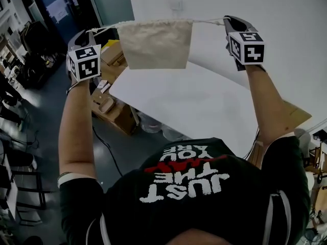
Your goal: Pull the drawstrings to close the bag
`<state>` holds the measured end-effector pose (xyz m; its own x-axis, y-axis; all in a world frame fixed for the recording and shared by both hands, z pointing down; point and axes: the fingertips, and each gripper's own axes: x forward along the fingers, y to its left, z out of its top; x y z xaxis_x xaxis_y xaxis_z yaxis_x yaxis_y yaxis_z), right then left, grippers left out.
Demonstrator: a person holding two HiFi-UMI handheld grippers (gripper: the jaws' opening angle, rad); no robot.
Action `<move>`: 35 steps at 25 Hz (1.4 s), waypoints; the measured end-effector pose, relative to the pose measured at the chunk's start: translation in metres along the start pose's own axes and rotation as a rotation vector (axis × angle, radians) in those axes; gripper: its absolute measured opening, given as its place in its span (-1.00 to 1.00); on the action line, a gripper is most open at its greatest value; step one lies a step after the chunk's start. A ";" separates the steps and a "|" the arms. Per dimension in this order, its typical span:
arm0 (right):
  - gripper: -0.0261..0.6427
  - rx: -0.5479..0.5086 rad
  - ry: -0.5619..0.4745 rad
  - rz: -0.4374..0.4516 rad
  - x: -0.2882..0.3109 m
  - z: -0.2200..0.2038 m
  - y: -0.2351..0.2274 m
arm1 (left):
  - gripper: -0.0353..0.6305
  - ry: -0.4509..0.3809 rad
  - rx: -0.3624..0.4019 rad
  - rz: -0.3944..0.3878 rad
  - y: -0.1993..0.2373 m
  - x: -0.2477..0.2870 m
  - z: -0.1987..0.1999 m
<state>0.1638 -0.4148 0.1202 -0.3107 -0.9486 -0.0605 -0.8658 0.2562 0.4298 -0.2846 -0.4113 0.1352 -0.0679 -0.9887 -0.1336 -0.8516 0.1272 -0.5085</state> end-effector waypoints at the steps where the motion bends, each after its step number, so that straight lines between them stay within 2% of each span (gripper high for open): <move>1: -0.90 0.000 -0.003 -0.003 -0.001 0.002 0.000 | -0.86 0.000 0.000 0.004 0.002 0.000 0.000; 16: -0.90 0.059 -0.018 -0.030 -0.008 0.011 -0.011 | -0.86 -0.004 -0.034 0.021 0.014 -0.006 0.006; 25: -0.90 0.137 0.004 -0.075 -0.013 -0.008 -0.043 | -0.86 0.039 -0.102 0.028 0.032 -0.006 -0.010; 35: -0.90 0.135 -0.009 -0.074 -0.014 -0.012 -0.044 | -0.86 0.046 -0.117 0.026 0.032 -0.007 -0.012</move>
<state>0.2110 -0.4153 0.1127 -0.2469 -0.9643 -0.0961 -0.9313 0.2087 0.2985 -0.3175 -0.4010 0.1303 -0.1117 -0.9882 -0.1050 -0.9039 0.1450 -0.4024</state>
